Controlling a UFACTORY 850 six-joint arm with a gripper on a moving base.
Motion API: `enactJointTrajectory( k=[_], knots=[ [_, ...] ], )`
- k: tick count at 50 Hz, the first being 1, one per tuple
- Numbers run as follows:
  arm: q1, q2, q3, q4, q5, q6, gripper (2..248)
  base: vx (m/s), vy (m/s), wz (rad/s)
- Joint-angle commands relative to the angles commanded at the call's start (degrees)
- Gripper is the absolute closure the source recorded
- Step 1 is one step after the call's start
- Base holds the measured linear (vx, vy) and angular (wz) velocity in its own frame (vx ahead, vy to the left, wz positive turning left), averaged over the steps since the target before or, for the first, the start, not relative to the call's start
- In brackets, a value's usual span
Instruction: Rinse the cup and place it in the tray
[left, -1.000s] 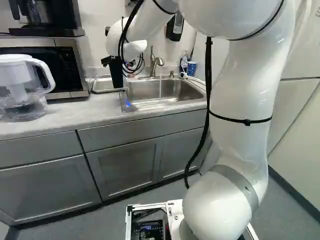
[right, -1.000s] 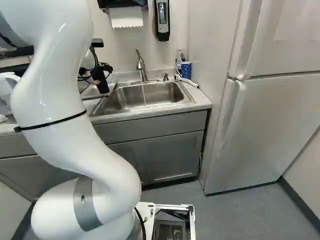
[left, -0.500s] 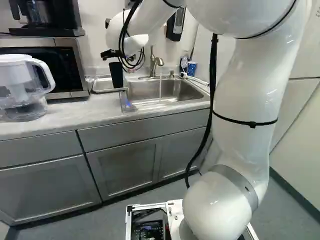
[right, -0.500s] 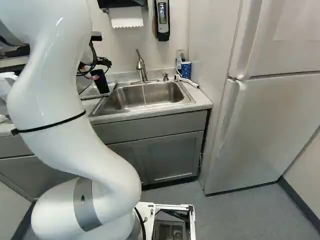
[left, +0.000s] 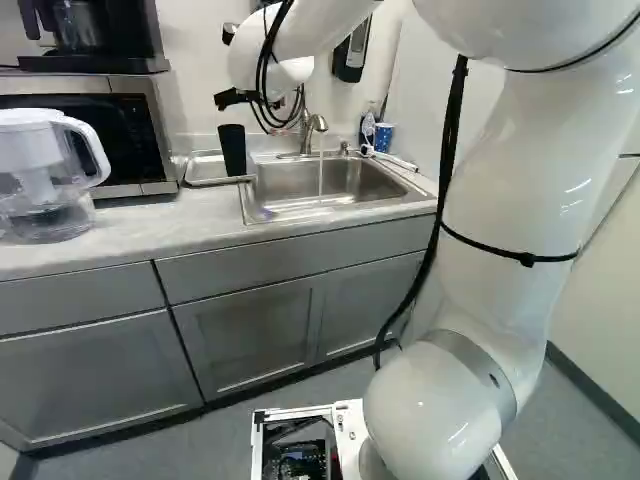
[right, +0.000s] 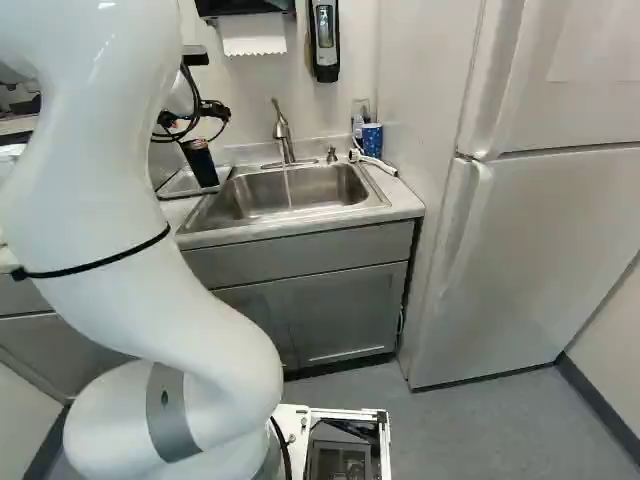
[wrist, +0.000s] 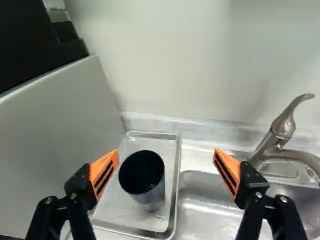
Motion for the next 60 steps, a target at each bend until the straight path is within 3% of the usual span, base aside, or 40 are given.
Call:
enactJointTrajectory(
  k=[11, 42, 60],
  knots=[
    [-1.6, 1.9, 0.7, -2.9, 0.0, 0.0, 3, 0.000, 0.000, 0.000],
    [-6.1, 6.3, 2.2, -2.9, 0.0, 0.0, 3, 0.000, 0.000, 0.000],
    [-9.0, 6.3, 2.2, -2.9, 0.0, 0.0, 3, 0.000, 0.000, 0.000]
  ],
)
